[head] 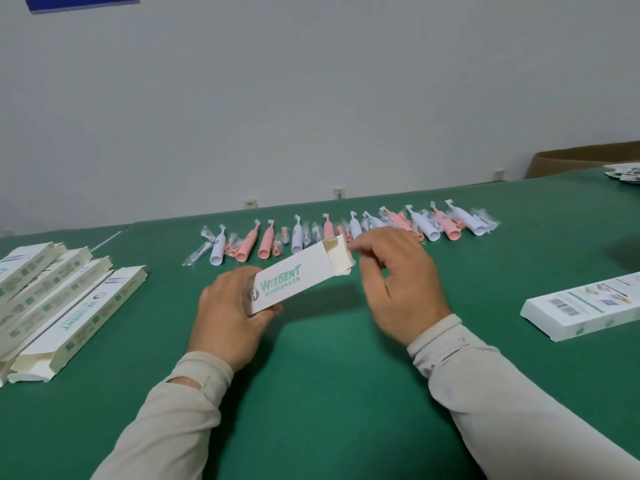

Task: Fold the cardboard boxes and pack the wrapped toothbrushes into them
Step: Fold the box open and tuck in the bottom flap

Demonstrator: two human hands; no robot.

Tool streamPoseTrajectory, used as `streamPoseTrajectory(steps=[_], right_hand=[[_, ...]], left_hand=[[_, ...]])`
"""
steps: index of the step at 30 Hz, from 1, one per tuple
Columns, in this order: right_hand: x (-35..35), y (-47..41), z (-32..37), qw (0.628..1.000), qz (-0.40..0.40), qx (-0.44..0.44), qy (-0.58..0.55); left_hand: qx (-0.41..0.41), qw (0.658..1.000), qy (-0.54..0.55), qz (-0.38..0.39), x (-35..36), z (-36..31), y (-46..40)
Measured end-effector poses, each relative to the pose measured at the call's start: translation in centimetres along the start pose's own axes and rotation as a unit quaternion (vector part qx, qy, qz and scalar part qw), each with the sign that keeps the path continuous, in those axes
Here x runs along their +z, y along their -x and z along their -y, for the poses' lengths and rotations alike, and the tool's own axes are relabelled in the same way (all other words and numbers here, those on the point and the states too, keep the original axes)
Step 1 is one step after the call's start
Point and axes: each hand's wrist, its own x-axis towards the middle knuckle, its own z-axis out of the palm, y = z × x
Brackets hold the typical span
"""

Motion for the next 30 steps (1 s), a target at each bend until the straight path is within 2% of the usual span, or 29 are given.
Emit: streamPoseTrajectory(steps=[7, 15, 17, 19, 21, 23, 25, 27, 30], right_hand=[[-0.1, 0.5, -2.0, 0.970, 0.201, 0.115, -0.069], [-0.8, 0.1, -2.3, 0.932, 0.290, 0.152, -0.156], [-1.4, -0.8, -2.7, 0.920, 0.276, 0.195, -0.197], [-2.0, -2.7, -4.5, 0.936, 0.164, 0.256, -0.176], [-3.0, -5.1, -7.8, 0.948, 0.020, 0.311, -0.068], [-4.3, -7.2, -11.7, 0.930, -0.050, 0.361, 0.050], [-5.6, -8.6, -15.6, 0.899, -0.034, 0.410, 0.152], [-6.6, -9.5, -18.9, 0.868, 0.024, 0.446, 0.218], [-6.9, -10.7, -22.3, 0.855, 0.106, 0.463, 0.208]], left_hand=[[0.028, 0.999, -0.003, 0.016, 0.0, -0.1, 0.1], [0.063, 0.995, -0.027, 0.069, -0.4, 0.1, -0.1], [0.044, 0.997, -0.025, 0.060, 0.0, -0.1, -0.2], [0.018, 0.999, -0.033, 0.007, 0.6, -0.7, -0.7], [0.008, 0.997, -0.064, -0.040, 1.3, -1.8, -1.4], [0.010, 0.994, -0.094, -0.050, 2.2, -2.5, -1.7], [0.002, 0.992, -0.113, -0.050, 3.1, -2.4, -1.8], [-0.024, 0.991, -0.118, -0.060, 3.7, -1.5, -2.1], [-0.046, 0.990, -0.111, -0.068, 4.1, -0.6, -2.4]])
